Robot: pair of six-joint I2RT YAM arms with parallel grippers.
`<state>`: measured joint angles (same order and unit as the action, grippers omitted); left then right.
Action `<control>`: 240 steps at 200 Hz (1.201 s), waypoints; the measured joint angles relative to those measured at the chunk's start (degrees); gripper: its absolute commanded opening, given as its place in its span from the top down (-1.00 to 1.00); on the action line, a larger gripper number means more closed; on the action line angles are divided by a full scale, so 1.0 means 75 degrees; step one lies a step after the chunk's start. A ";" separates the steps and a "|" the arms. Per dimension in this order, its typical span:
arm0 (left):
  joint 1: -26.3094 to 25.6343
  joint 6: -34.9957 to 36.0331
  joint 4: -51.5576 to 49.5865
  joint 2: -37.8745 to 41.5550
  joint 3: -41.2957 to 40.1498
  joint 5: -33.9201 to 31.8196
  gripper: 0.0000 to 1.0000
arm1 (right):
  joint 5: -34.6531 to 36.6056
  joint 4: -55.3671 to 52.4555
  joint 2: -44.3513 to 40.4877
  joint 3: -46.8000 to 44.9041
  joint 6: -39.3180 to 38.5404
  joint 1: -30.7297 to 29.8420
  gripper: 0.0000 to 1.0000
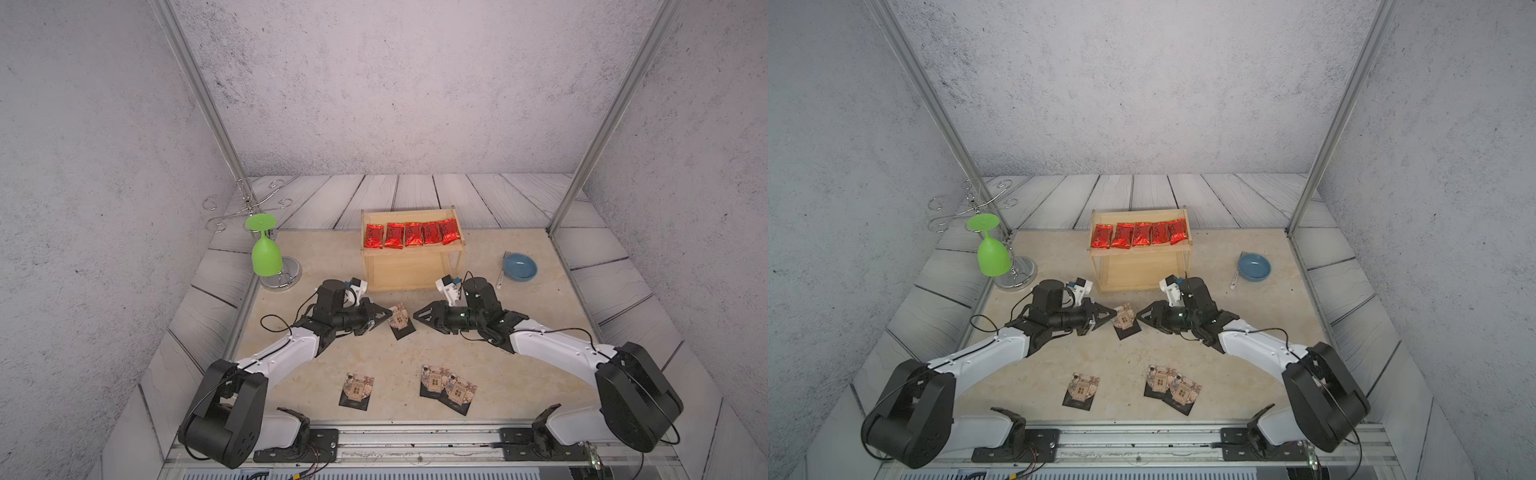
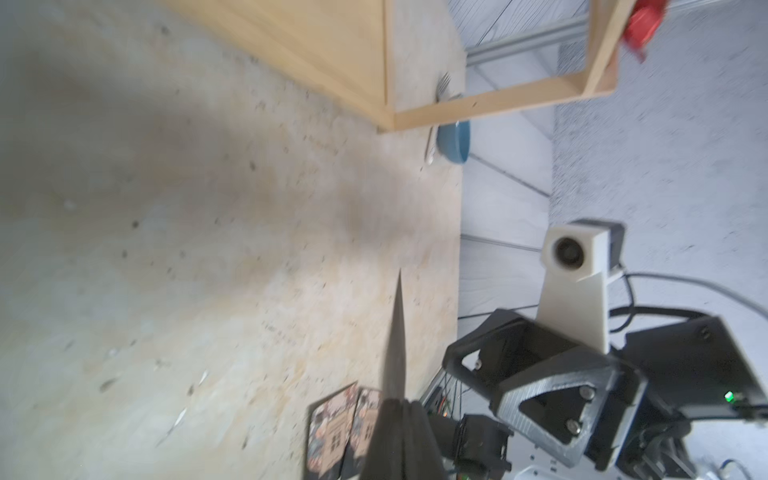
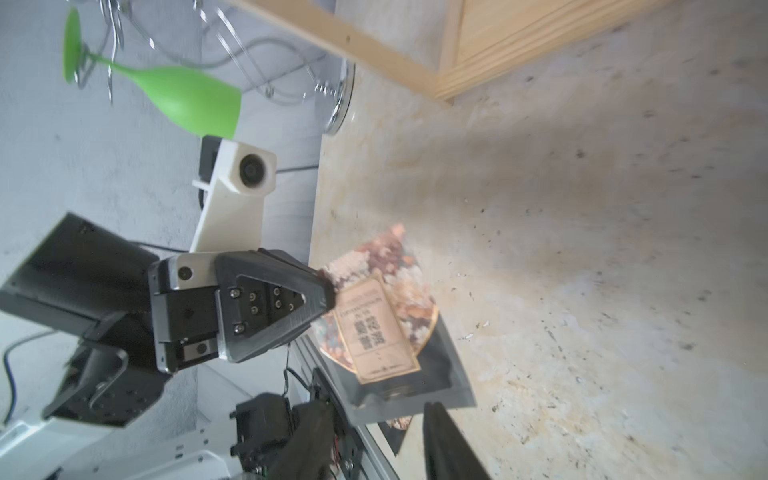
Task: Place the tea bags on the shelf by color
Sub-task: Pick up the tea bag from the center of the board.
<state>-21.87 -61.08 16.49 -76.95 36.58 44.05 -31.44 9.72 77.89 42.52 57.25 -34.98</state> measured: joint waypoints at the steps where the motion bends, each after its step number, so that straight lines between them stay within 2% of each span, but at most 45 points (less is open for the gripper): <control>1: 0.0000 -0.0023 0.0026 -0.0012 0.0012 -0.0003 1.00 | 0.0052 -0.0003 -0.0058 -0.0020 0.0017 0.0003 0.02; 28: 0.0000 -0.0787 0.1195 -0.0291 0.0344 -0.0181 1.00 | 0.1035 0.0128 -0.0898 -0.0268 0.0796 0.0041 -0.21; 53: 0.0003 -0.1457 0.2215 -0.0449 0.0440 -0.0326 1.00 | 0.1603 0.0976 -0.1253 -0.0729 0.1620 0.0067 -0.29; 94: 0.0000 -0.2492 0.3666 -0.0950 0.0449 -0.0393 1.00 | 0.1652 0.2194 -0.0458 -0.0866 0.2553 0.0122 -0.32; 136: 0.0000 -0.3249 0.4908 -0.1346 0.0303 -0.0443 1.00 | 0.1545 0.3139 0.0187 -0.0586 0.2769 0.0175 -0.25; 159: 0.0000 -0.3535 0.5377 -0.1533 0.0259 -0.0452 1.00 | 0.1405 0.3561 0.0455 -0.0356 0.2882 0.0195 -0.12; 188: 0.0000 -0.3710 0.5709 -0.1603 0.0251 -0.0449 1.00 | 0.1142 0.4030 0.0906 -0.0076 0.3008 0.0198 0.18; 240: 0.0000 -0.3864 0.6024 -0.1649 0.0230 -0.0449 1.00 | 0.1008 0.4616 0.1297 -0.0067 0.3255 0.0204 1.00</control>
<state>-21.87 -90.06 61.67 -89.32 38.30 40.69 -23.88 44.34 87.61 42.02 81.67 -33.45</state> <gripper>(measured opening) 0.044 0.095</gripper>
